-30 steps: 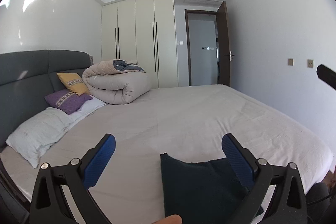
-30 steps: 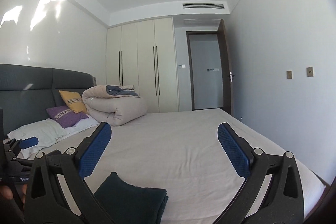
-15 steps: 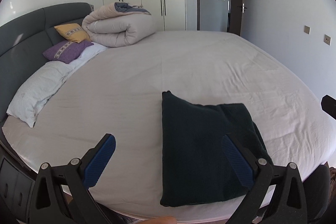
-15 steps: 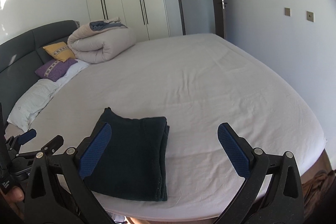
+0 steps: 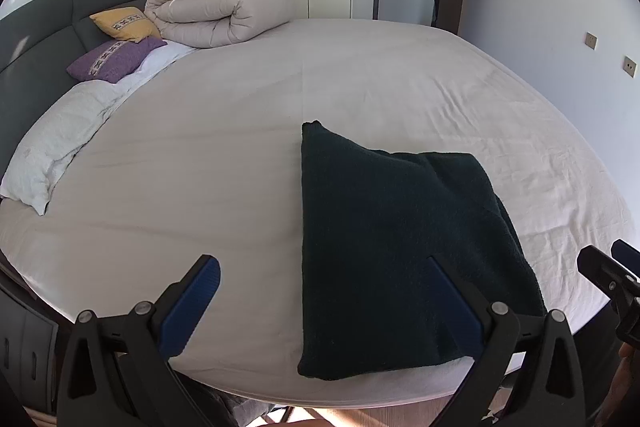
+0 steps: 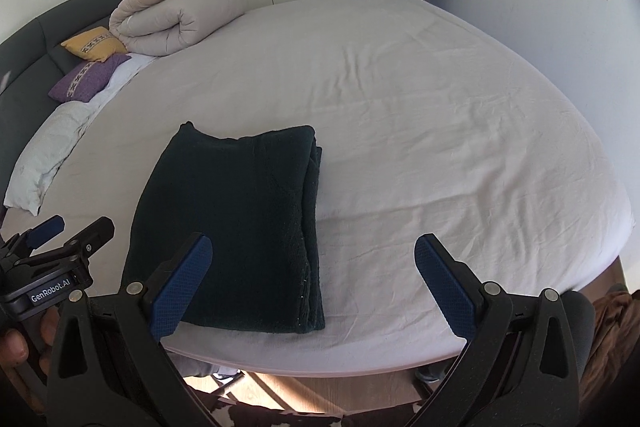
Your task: Fold small clothes
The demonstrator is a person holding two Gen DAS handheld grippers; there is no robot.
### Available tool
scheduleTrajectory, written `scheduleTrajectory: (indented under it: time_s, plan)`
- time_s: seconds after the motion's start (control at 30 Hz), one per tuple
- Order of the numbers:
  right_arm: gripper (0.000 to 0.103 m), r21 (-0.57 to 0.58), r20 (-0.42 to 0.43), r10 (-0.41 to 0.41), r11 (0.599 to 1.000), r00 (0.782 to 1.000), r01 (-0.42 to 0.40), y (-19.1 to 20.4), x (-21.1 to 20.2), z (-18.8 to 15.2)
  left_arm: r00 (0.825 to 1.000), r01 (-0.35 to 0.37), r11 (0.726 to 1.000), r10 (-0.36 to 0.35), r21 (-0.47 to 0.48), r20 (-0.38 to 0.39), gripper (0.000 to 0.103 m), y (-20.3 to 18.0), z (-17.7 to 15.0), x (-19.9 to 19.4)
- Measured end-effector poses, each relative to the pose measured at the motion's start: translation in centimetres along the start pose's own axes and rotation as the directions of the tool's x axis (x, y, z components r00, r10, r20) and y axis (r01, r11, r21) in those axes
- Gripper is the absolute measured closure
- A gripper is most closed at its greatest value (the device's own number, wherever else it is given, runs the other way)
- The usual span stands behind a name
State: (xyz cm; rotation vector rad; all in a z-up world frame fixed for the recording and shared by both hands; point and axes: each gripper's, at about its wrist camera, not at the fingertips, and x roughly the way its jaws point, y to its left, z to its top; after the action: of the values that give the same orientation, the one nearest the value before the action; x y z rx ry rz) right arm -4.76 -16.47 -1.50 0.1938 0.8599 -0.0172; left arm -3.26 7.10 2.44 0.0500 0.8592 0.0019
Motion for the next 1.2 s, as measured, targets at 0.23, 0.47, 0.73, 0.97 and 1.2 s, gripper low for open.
scheduleTrajectory:
  time_s: [0.23,0.47,0.73,0.97,1.2]
  plan:
    - [0.000,-0.009,-0.010,-0.013,1.000,1.000,0.013,0.4,-0.4,0.1,1.000,0.007,1.000,-0.007,0.004,-0.009,0.000,-0.2,-0.1,0.2]
    - [0.000,-0.012,-0.012,-0.026,1.000,1.000,0.026,0.7,-0.7,0.4,1.000,0.009,1.000,-0.009,-0.001,-0.014,0.000,0.1,0.0,0.4]
    - [0.000,-0.020,-0.013,-0.031,0.999,0.999,0.031,1.1,-0.5,0.4,1.000,0.010,1.000,-0.010,0.000,-0.020,0.000,-0.1,-0.3,0.6]
    - [0.000,-0.020,-0.017,-0.034,0.999,0.999,0.033,1.3,-0.4,0.2,1.000,0.011,1.000,-0.011,0.002,-0.024,0.000,-0.1,-0.4,0.8]
    - [0.000,-0.022,-0.022,-0.033,0.999,0.999,0.033,1.3,-0.3,0.2,1.000,0.011,1.000,-0.011,0.003,-0.027,0.000,-0.2,-0.6,0.9]
